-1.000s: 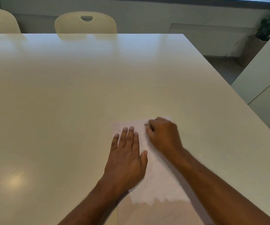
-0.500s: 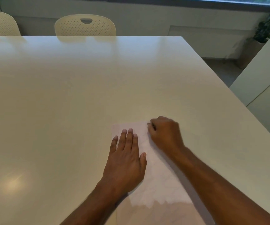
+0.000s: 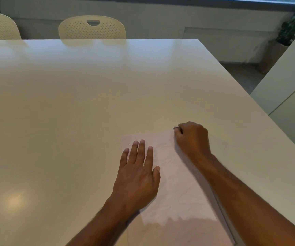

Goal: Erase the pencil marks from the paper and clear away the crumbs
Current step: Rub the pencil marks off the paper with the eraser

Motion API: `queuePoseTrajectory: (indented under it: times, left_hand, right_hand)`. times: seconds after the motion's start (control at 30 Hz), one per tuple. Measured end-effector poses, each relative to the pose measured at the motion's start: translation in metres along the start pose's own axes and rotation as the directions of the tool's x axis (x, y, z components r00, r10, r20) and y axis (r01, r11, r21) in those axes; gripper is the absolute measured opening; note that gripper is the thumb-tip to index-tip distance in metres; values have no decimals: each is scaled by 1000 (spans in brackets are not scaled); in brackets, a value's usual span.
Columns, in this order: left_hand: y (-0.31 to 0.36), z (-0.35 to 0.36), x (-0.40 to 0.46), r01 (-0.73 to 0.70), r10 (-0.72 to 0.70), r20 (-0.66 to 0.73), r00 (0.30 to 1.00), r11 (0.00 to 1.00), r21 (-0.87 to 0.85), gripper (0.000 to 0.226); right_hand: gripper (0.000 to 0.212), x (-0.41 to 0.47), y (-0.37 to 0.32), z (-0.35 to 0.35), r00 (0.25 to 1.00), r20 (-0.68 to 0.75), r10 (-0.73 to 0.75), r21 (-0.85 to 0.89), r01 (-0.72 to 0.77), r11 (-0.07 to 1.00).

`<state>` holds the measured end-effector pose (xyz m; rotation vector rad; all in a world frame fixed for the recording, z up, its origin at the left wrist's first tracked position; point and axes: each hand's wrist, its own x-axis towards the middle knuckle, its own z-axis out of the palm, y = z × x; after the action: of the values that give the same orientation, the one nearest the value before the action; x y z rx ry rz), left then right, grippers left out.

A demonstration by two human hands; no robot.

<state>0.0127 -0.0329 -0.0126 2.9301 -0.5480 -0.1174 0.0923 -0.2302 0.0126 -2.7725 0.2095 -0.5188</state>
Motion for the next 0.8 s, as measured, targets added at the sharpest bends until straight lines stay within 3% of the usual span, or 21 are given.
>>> queuePoseTrajectory:
  times: [0.17,0.3,0.37,0.47,0.63,0.8]
  left_hand:
    - [0,-1,1,1,-1,10,1000,1000,4,63]
    - [0,0,0,-2,1,19,1000,1000,26,64]
    - [0,1,0,-1,1,7,1000,1000,21,64]
    - [-1,2,1,-6,6,-8,1000,1000,14,65]
    - [0,0,-1,-5,4,13,1000,1000,20,65]
    - [1,-4,0,-3,2,24,1000,999,32,64]
  right_hand:
    - [24,-37,-26,2,975,75,-209,92,202,975]
    - [25,-5,4,-4,1000,-2,-16,0,16,1000]
    - [24,-15,-7,-5,995,-24,-96,15,96,995]
    - [21,-47,-28,1,968,62,-243,94,237,967]
    - [26,-8,6,-6,1000,-25,-8,15,9,1000]
    - [24,-45,-28,0,967,77,-243,90,236,968]
